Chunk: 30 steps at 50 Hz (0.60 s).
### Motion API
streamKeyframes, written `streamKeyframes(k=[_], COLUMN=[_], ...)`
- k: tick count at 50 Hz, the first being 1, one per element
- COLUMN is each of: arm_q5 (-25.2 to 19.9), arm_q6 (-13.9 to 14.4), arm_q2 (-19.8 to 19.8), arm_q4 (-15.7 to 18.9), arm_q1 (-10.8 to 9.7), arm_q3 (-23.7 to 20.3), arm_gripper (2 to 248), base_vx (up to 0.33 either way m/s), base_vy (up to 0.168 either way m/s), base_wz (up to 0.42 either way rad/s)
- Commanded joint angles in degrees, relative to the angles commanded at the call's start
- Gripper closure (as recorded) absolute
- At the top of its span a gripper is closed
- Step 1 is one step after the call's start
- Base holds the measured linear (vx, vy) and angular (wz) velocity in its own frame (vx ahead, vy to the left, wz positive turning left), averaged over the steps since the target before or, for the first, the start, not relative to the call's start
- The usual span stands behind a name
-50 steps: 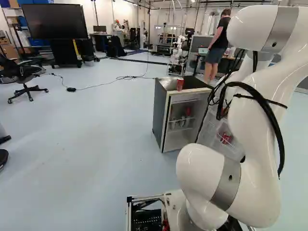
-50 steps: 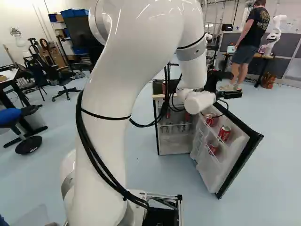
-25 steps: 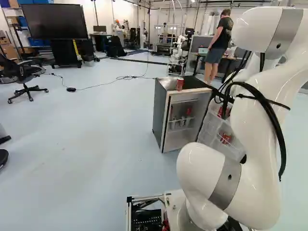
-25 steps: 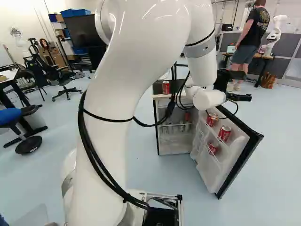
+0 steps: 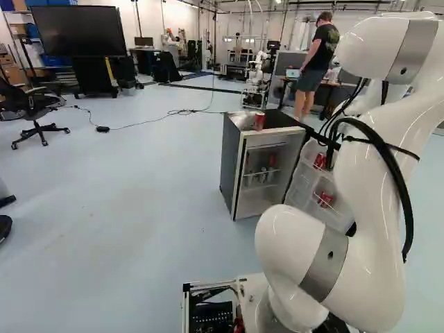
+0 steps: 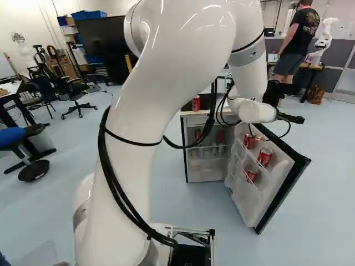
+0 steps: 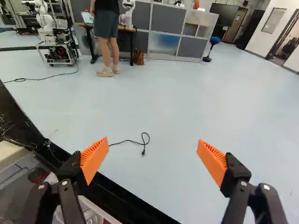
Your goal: Grab a drink from the fridge
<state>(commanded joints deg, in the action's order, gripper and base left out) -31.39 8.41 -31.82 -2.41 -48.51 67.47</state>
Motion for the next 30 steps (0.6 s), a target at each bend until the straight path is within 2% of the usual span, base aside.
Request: streamKeyframes(k=[30], arm_q5=[16.94], arm_q6=[0.0], arm_q2=[-3.51], arm_q4=[0.0], arm_q1=[-2.08], arm_q3=[8.79], arm_gripper=[3], base_vx=[0.0], base_vy=[0.0], base_wz=[0.0])
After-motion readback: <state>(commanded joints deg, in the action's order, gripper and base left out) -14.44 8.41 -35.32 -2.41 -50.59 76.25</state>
